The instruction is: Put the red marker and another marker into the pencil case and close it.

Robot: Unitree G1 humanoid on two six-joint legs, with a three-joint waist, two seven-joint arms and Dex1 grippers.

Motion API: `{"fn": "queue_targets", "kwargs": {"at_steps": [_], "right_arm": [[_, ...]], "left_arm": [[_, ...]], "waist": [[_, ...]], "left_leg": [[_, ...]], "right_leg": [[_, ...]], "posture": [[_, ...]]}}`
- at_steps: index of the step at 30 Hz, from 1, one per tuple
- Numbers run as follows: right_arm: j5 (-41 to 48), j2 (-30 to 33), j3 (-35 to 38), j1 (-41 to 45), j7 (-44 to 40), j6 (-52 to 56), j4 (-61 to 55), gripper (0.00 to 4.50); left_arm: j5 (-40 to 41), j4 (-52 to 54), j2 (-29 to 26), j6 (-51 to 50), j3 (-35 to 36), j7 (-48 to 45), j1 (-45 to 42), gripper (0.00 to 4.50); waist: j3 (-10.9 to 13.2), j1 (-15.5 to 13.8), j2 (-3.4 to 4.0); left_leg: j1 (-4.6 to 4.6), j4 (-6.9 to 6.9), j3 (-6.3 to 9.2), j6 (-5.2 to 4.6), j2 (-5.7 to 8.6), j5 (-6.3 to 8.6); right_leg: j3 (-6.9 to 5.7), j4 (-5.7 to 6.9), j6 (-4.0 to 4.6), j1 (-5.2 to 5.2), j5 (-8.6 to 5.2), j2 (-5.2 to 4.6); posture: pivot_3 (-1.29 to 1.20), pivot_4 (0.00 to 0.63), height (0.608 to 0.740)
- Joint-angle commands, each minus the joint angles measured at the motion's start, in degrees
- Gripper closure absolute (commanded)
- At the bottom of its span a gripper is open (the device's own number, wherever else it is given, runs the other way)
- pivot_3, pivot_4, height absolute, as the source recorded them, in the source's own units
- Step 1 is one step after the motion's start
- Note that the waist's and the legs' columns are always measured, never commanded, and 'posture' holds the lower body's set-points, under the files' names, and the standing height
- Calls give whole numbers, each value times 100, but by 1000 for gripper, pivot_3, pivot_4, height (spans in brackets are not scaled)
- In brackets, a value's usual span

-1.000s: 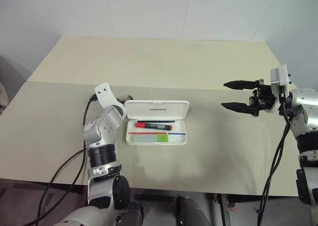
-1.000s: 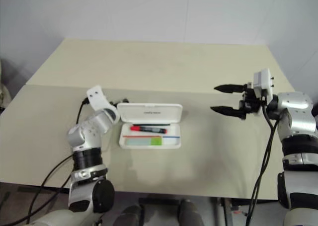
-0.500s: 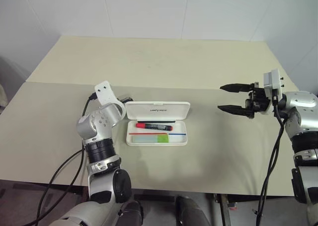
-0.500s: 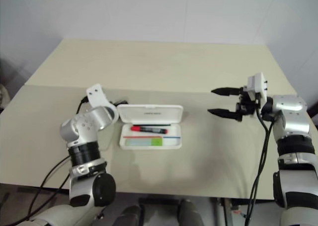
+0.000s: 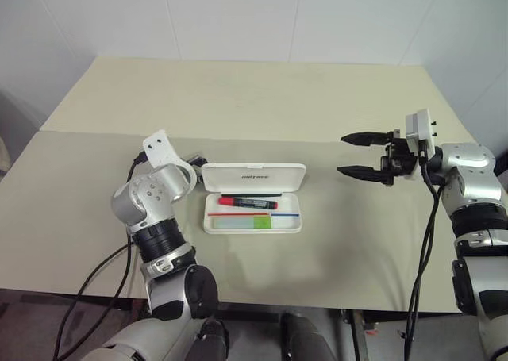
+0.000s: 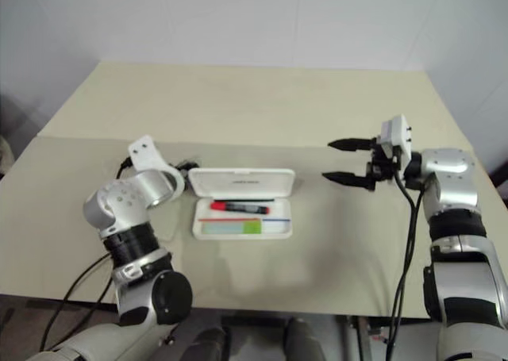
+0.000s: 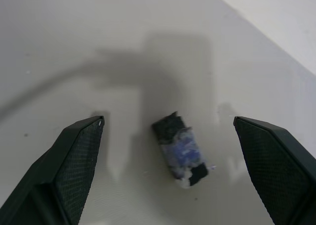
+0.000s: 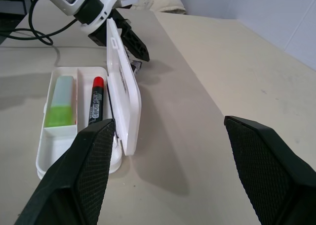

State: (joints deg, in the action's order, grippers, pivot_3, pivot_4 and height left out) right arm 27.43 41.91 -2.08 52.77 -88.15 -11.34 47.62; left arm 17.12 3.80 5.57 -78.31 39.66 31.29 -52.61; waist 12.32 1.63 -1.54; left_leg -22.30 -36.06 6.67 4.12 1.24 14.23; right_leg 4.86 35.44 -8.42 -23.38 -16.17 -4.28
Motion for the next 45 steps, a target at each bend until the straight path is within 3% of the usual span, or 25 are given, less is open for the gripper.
{"fn": "queue_targets", "kwargs": {"at_steps": [1, 8, 13, 16, 26, 29, 37, 45], "right_arm": [[-16, -32, 78, 139, -435, -122, 6, 0], [-76, -83, 137, 111, -435, -118, -22, 0], [-111, -128, 184, 71, -435, -113, -50, 0], [-136, -161, 214, 66, -435, -111, -55, 0], [-220, -248, 314, 68, -428, -104, -88, 0], [-248, -261, 342, 61, -427, -99, -106, 0], [-313, -312, 427, 55, -429, -94, -120, 0], [-119, -140, 372, -57, -435, -46, -215, 0]], "left_arm": [[-37, 32, 23, -180, 157, 7, -210, 29], [-4, -183, 56, -643, 524, -200, -446, 29], [-115, -739, -213, -727, 514, -414, -550, 29], [-195, -1165, -420, -641, 439, -521, -598, 579], [-310, -2391, -1001, -227, 56, -898, -741, 3720], [-313, -2555, -1120, -112, 32, -940, -755, 4484], [-318, -2457, -1427, 243, -89, -990, -806, 4484], [-532, -1922, -2524, 1058, -1497, -1929, -865, 4484]], "waist": [[0, 0, 0], [0, -3, 0], [0, -16, 1], [-1, -16, 2], [-1, 26, 2], [-1, 34, 2], [-1, 34, 2], [2, 160, -4]], "left_leg": [[0, 0, 0, 0, 0, 0], [0, -1, -1, 1, 0, -1], [1, -2, -1, 2, 1, -1], [9, -3, 0, 6, 2, -4], [46, -1, 0, -20, 4, -39], [74, 9, -4, -21, 4, -36], [77, 9, -3, -19, 1, -39], [68, 36, -6, -14, -4, -35]], "right_leg": [[0, 0, 0, 0, 0, 0], [0, 1, 0, 1, 0, 0], [0, 2, -1, 2, 0, -1], [0, 9, -2, 6, 1, -1], [-1, -39, -16, 76, 45, 0], [0, -48, -17, 101, 44, -1], [-1, -47, -17, 101, 47, -1], [2, -43, -14, 76, 49, -1]], "posture": [[0, 150, 740], [0, 150, 740], [0, 150, 740], [0, 150, 740], [0, 150, 740], [0, 150, 740], [0, 150, 740], [0, 150, 740]]}}
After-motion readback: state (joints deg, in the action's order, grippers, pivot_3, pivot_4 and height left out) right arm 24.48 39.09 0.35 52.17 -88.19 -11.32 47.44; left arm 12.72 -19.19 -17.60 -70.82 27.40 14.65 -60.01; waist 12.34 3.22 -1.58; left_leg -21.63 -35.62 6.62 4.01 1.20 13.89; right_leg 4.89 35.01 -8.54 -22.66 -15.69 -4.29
